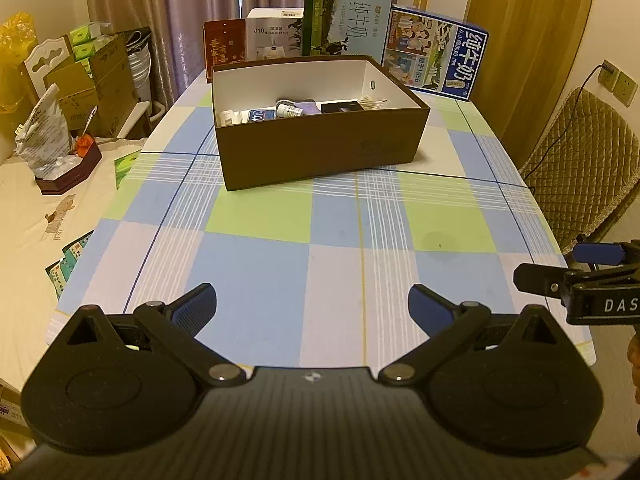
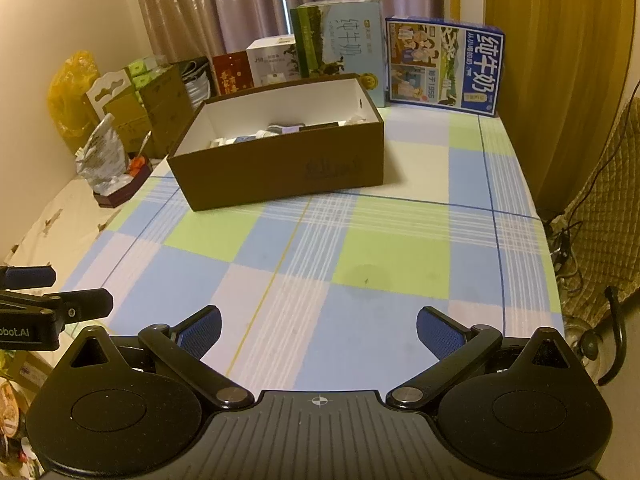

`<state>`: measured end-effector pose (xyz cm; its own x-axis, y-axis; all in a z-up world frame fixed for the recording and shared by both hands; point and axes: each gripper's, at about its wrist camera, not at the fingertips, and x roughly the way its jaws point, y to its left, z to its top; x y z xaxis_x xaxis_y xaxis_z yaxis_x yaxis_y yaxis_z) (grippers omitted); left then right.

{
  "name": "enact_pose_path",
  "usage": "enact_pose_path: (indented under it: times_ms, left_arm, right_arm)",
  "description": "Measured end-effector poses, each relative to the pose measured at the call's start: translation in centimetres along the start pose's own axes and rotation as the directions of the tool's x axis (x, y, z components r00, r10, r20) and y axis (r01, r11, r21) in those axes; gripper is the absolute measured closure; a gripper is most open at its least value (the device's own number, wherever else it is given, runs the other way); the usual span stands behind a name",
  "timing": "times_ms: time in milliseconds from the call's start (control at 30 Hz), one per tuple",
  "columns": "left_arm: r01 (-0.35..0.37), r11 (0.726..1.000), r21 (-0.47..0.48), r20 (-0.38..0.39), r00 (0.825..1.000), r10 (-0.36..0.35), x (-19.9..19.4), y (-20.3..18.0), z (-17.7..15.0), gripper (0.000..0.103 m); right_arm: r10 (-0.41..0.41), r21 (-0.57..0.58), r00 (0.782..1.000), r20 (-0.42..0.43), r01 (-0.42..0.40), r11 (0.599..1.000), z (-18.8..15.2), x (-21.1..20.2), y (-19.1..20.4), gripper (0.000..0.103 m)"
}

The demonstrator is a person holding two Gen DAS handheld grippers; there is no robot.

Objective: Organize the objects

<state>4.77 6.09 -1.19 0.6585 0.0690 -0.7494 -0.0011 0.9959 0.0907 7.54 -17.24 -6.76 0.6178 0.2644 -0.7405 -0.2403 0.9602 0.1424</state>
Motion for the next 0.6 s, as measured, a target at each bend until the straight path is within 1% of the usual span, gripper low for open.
enact_pose_path:
  times_ms: [600]
  left_arm:
    - [-0.003,1.000,0.005,0.003,1.000,0.003,0.4,-1.0,0.6,0.002]
  right_arm:
    - [0.009,-0.004,1.000,-0.006,-0.009,1.000,0.4,0.2,-0.9,0.002]
